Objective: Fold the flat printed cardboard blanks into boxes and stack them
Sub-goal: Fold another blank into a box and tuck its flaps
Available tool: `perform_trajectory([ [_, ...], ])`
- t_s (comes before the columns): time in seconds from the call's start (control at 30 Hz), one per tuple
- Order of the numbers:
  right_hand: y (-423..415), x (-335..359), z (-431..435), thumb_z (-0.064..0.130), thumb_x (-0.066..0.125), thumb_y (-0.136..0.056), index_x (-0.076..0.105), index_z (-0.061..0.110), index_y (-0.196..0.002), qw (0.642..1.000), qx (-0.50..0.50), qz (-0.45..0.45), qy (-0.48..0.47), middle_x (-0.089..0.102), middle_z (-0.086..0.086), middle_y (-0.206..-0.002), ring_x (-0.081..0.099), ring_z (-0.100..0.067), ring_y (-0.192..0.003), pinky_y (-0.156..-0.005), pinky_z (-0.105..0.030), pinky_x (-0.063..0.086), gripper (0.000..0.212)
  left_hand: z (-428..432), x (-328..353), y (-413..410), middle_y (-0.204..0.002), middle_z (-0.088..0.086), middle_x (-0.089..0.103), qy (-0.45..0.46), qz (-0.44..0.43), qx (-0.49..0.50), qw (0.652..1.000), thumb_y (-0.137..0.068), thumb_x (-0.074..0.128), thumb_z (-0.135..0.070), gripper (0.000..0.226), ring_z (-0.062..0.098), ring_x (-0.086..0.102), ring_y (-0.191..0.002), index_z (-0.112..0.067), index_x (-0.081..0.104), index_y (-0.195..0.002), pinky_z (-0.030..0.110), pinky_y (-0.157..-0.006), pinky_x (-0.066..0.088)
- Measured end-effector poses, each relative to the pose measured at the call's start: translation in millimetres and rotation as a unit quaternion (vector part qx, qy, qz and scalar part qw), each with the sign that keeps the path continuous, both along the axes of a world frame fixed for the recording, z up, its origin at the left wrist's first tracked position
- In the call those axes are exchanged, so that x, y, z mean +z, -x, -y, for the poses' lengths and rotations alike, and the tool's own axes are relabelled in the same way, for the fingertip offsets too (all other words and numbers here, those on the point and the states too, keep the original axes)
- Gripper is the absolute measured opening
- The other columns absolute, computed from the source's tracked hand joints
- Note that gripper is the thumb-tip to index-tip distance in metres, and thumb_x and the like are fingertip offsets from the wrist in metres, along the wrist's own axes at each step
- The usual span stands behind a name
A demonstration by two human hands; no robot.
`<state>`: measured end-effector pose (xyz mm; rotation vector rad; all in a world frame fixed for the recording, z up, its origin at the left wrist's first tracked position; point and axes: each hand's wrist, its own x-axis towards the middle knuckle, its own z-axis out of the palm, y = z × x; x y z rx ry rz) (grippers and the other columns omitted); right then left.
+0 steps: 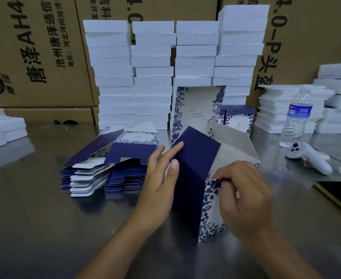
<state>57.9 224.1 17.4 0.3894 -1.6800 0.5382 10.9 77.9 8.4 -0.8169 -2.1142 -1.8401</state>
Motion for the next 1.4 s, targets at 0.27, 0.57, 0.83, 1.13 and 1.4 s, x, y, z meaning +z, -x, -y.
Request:
perform_trajectory([
  [0.27,-10.4,8.5,3.3,0.002,0.042,-0.083,0.058,0.001,-0.081,0.994,0.001,-0.002,0.105,0.050,0.000,-0.080,0.045,-0.009,-0.075,-0.073,-0.012,0.036,0.016,-8.2,1.5,6.0,-0.101,-0.021,0.058,-0.033,-0.007,0.009,0.999,-0.090,0.039,-0.049,0.019,0.005,0.055,-0.099,-0.046,0.057,-0.094,0.024,-0.084,0.039],
  [0.57,-17.7,11.7,27.2,0.030,0.061,-0.081,0.066,0.020,-0.071,0.983,-0.141,0.119,0.024,0.062,0.010,-0.068,0.059,-0.019,-0.069,-0.085,-0.038,0.038,0.015,-7.9,13.0,-4.9,-0.100,0.011,0.053,-0.069,0.011,-0.068,0.995,-0.090,0.056,-0.035,0.017,0.006,0.056,-0.087,-0.022,0.061,-0.081,0.018,-0.080,0.044],
  [0.83,-14.3,9.4,30.2,0.023,0.060,-0.083,0.060,0.015,-0.061,0.984,-0.163,0.068,0.007,0.059,0.005,-0.060,0.055,-0.020,-0.058,-0.079,-0.026,0.028,0.023,-10.2,17.7,-6.2,-0.079,-0.004,0.043,-0.028,0.006,-0.086,0.996,-0.084,0.048,-0.034,0.026,0.002,0.042,-0.074,-0.043,0.056,-0.061,0.016,-0.072,0.033],
  [1.13,-22.2,2.1,21.5,0.030,0.058,-0.086,0.059,0.017,-0.063,0.984,-0.168,0.066,-0.001,0.057,0.008,-0.062,0.054,-0.017,-0.061,-0.094,-0.035,0.031,0.026,-4.6,13.7,-1.1,-0.080,-0.002,0.044,-0.019,-0.001,-0.073,0.997,-0.088,0.050,-0.045,0.024,0.005,0.043,-0.073,-0.034,0.053,-0.067,0.021,-0.072,0.034],
  [1.4,-24.7,-0.8,25.4,0.027,0.056,-0.085,0.054,0.015,-0.059,0.991,-0.112,0.067,0.029,0.052,0.010,-0.058,0.045,-0.010,-0.059,-0.093,-0.032,0.031,0.029,-2.0,13.1,0.5,-0.074,-0.004,0.044,-0.049,-0.005,-0.016,0.999,-0.091,0.038,-0.038,0.030,0.002,0.040,-0.061,-0.018,0.050,-0.073,0.014,-0.058,0.033],
])
